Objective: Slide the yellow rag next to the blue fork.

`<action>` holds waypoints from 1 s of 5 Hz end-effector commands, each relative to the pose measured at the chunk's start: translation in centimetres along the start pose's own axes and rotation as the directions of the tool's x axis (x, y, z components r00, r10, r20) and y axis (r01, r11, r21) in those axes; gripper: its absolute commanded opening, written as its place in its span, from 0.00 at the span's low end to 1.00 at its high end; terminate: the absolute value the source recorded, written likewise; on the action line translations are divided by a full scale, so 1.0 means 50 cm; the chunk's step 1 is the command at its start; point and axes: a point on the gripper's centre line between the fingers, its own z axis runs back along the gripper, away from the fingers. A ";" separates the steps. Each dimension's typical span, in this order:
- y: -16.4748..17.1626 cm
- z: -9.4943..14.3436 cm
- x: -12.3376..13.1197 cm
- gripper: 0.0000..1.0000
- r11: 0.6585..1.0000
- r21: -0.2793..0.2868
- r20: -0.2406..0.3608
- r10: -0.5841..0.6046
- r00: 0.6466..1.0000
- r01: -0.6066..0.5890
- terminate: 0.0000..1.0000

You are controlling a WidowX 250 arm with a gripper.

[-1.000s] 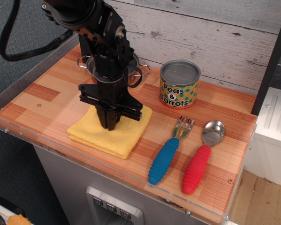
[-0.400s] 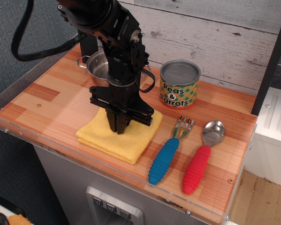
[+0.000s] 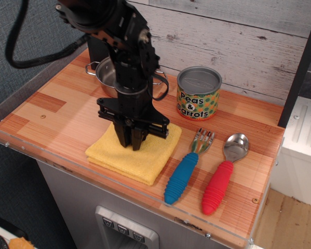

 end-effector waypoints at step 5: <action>-0.115 0.200 0.037 1.00 0.989 -0.090 0.158 -0.100 0.982 0.116 0.00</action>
